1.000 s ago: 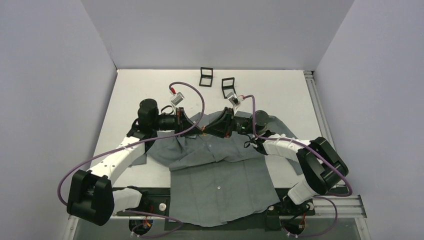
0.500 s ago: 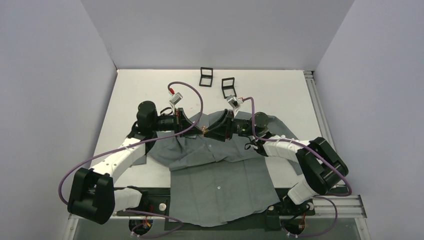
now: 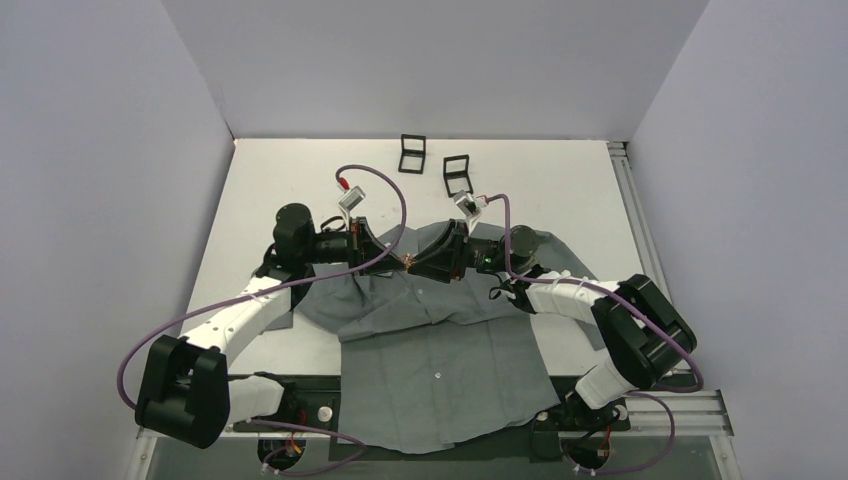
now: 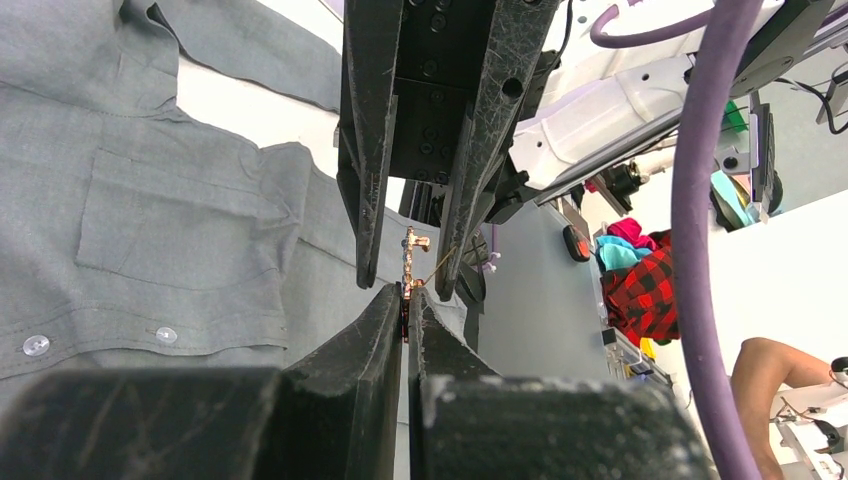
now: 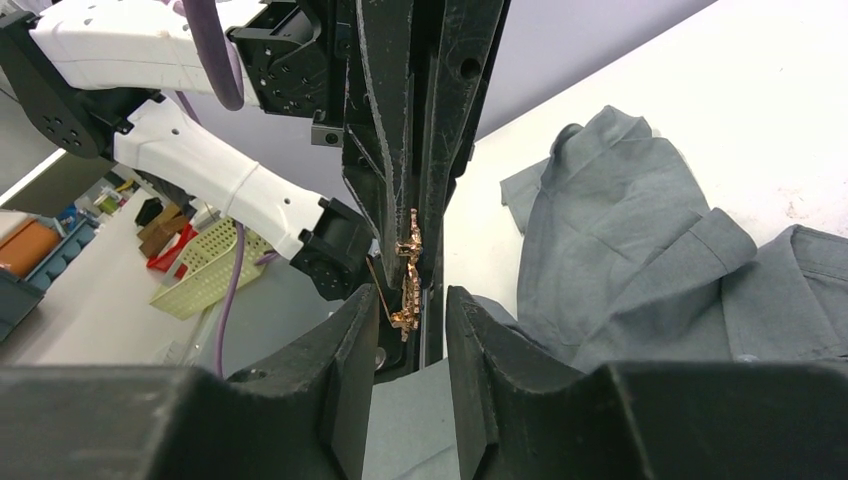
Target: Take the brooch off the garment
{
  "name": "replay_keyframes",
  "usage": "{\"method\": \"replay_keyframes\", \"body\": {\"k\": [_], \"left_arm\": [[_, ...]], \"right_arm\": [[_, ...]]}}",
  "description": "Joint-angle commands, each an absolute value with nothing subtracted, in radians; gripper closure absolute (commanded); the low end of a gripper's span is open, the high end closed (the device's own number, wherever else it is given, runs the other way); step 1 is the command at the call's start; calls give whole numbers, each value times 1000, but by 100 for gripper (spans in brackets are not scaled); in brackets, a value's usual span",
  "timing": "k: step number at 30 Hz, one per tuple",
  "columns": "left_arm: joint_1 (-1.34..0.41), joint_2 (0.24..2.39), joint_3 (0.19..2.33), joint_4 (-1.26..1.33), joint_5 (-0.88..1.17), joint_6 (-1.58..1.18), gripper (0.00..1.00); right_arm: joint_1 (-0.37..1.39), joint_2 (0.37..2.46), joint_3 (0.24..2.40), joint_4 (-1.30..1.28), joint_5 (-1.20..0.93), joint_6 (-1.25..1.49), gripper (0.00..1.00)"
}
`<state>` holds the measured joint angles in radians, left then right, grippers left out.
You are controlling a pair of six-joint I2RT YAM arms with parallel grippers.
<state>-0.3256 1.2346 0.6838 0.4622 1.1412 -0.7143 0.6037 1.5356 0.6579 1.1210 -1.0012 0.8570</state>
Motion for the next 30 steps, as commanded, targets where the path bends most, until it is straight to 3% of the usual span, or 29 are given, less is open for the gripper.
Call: {"method": "replay_keyframes", "body": {"k": [1,10,30], "left_arm": [[-329,1216,691,496,1166,-681,100],[-340,1215,710,439,1164,-635,100],[-347,1206,735,341,1162,-550,100]], "right_arm": [[605,1539,671,1222,-1022,867,74],[610,1558,683,1214,-1027,878,83],[605,1573,740,953,-977,774,89]]}}
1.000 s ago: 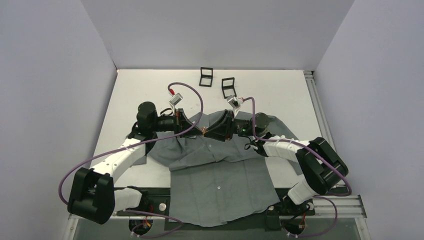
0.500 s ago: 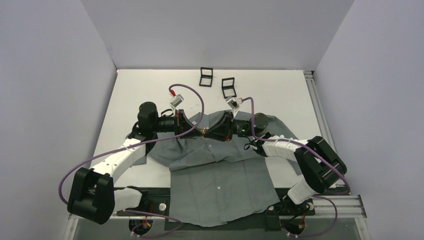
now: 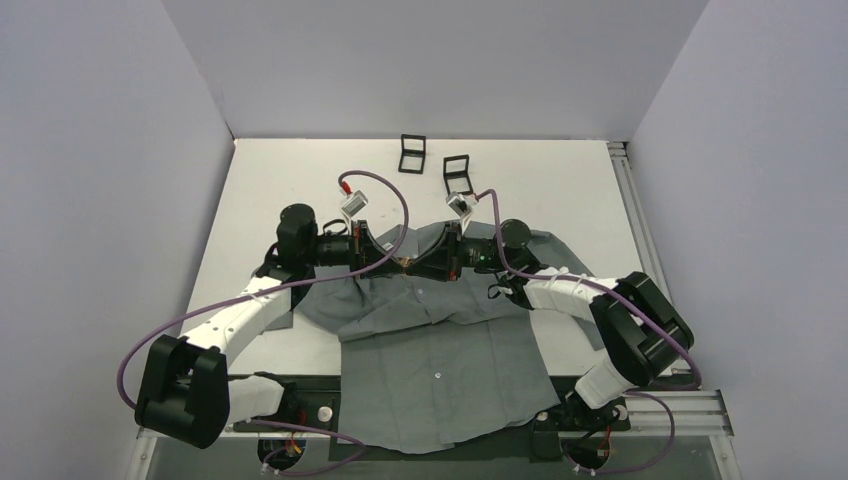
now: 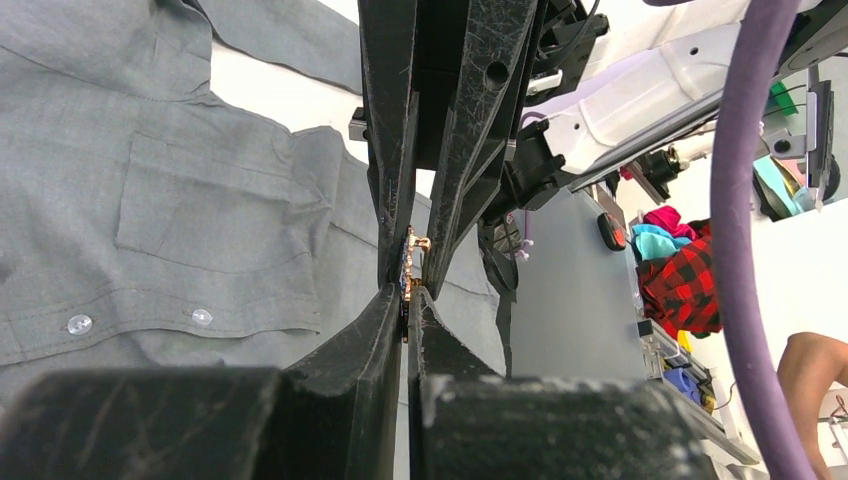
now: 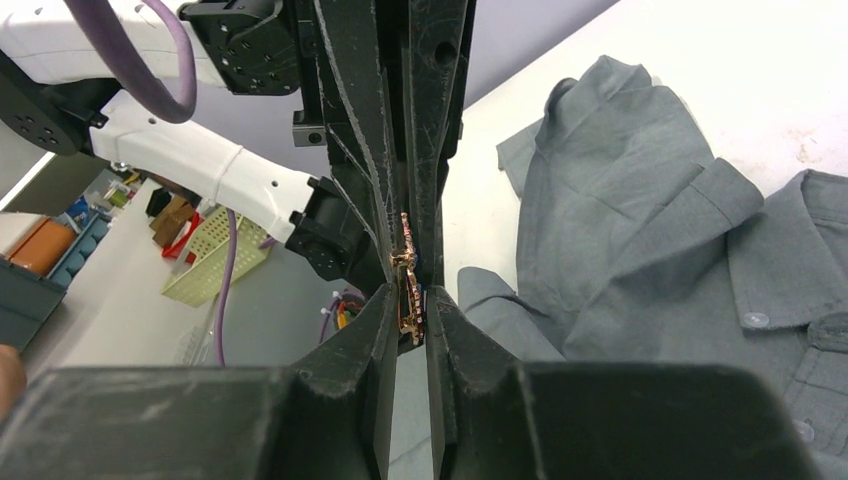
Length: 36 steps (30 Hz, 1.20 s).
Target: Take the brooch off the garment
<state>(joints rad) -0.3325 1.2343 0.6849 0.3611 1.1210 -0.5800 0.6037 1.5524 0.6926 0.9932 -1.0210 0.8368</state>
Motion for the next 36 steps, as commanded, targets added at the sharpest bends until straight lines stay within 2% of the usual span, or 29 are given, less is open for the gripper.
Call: {"method": "replay_keyframes", "body": {"k": [1,10,17,19,21,23,25,36], "left_arm": [[-347,1207,735,339,1162,-550,100],[-337,1205,725,343,1153,-564,100],[-322,1211,715,371,1121,-598,100],[-320,1215,715,371,1116,-597,100],[-318,1217,717,371,1114,-598,100],[-314,1220,717,379,1117,-608,100],[-307,1218,715,403,1124,-628,100],[-300,1211,683,533,1160,-721,100]], "right_arm": [[602,1574,741,952,-974,778,90],[557,1598,702,1142,-922,931,93],[545,1588,661,1308,-927,986,93],[547,1588,660,1356,-947,1011,88],[551,1589,660,1412,-970,1047,76],[551,1590,662,1458,-991,1082,68],[548,1589,658,1495,-1004,1107,64],[553,1598,652,1409,-1007,1047,66]]}}
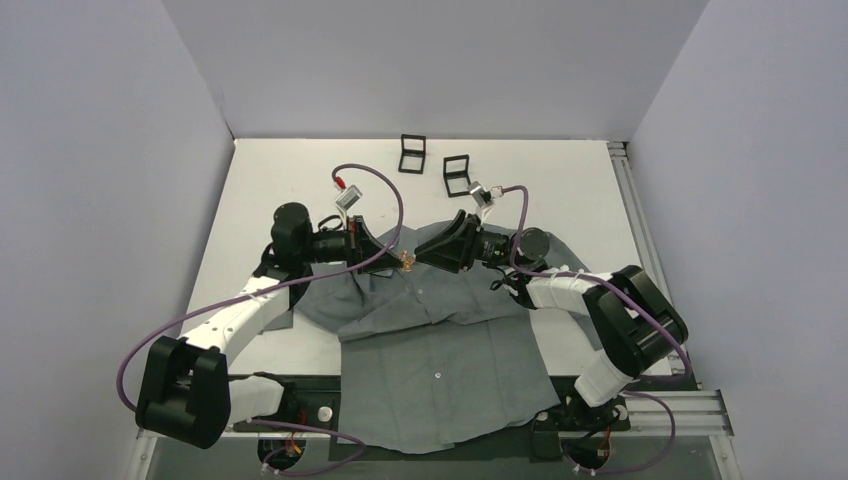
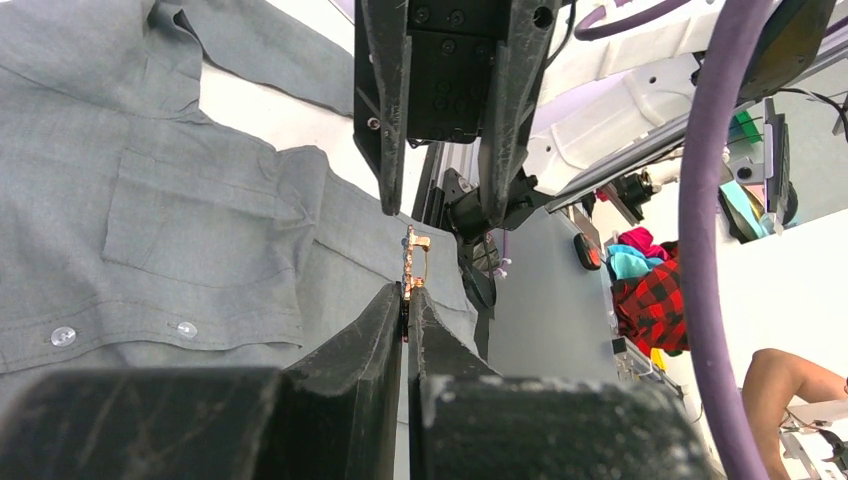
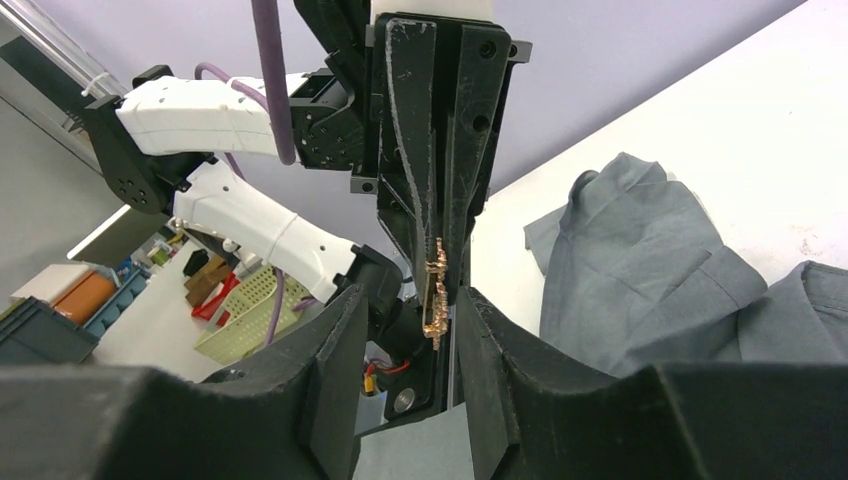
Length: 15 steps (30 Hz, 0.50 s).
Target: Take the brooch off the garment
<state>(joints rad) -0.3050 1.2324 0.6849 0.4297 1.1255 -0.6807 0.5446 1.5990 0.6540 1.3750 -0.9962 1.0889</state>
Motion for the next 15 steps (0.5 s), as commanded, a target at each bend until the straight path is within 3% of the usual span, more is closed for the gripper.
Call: {"method": "replay_keyframes", "body": {"k": [1,15], "left_arm": [[-300,1211,682,538,1161,-723,100],[-302,1206,677,548,1161,-732,100]], "right_arm": [[557,1599,652,1397,-1006,1040,66],[580,1585,671,1274,-989,946,86]]}}
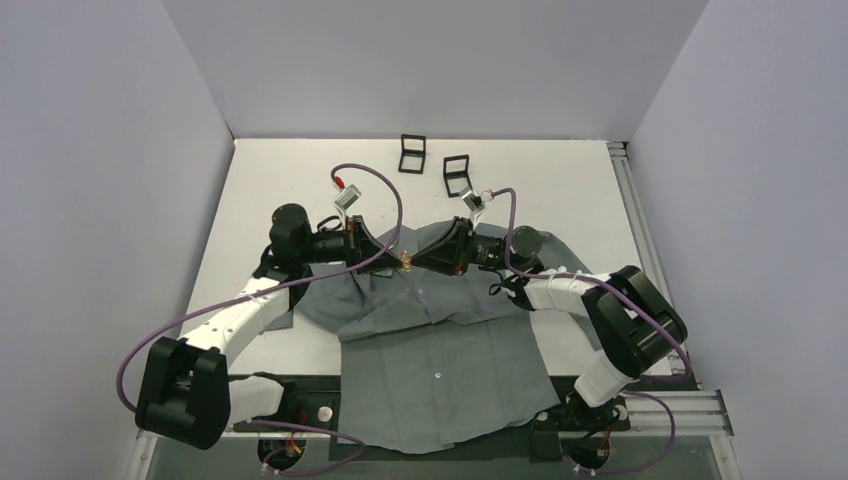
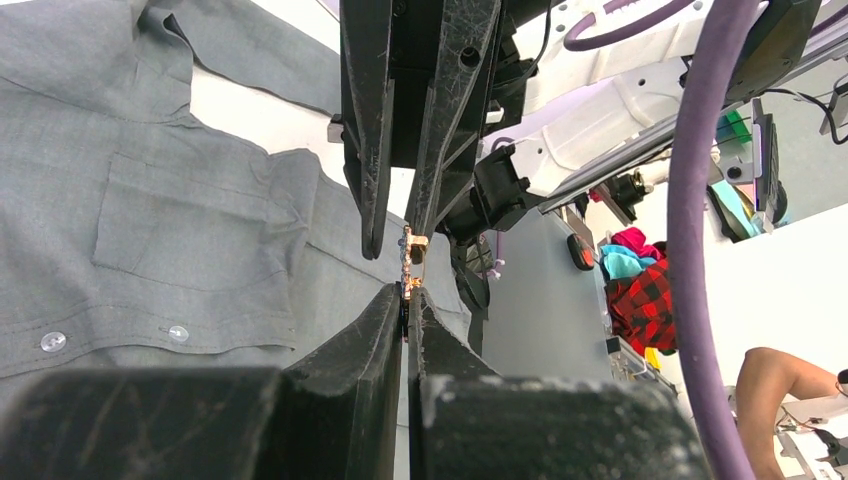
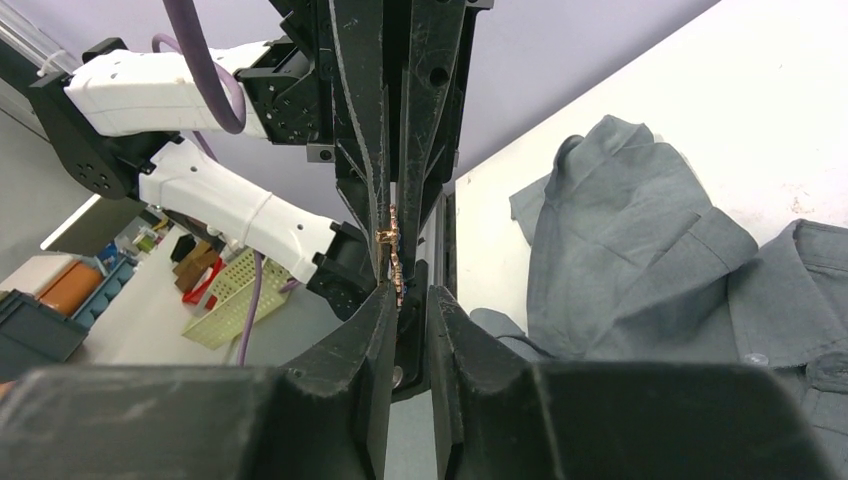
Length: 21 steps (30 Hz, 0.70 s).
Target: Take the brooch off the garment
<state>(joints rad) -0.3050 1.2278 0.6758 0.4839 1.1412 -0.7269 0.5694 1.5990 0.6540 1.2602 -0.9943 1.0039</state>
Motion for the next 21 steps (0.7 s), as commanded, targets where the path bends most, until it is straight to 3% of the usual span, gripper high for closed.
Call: {"method": "replay_keyframes", "body": {"k": [1,10,12,13,14,15,17,18,21], "left_arm": [[-302,1206,677,548,1161,-732,100],[-304,1211,691,482,1148,-681,97],[-301,1210,705,426,1140,-643,77],[-294,1210,715,397,1135,-633,60],[-290,1207,722,384,1132,-618,52],[-276,1205,724,365,1123,-611,37],[-244,1200,731,344,1113,-601,22],[-230,1197,738,333,1109,-599,3],[-150,1193,760,286,1102,-569,3]], "right_arm": [[580,1584,672,1274,-988,945,88],[579,1558,675,1278,-982,929,100],[573,1538,676,1243,-981,902,100],[566,1529,677,1200,-981,886,100],[562,1508,678,1170,-977,847,100],[553,1497,680,1093,-972,785,100],[536,1458,698,916,-966,656,100],[523,1429,709,838,-962,601,100],[499,1368,805,382,-909,233,100]]}}
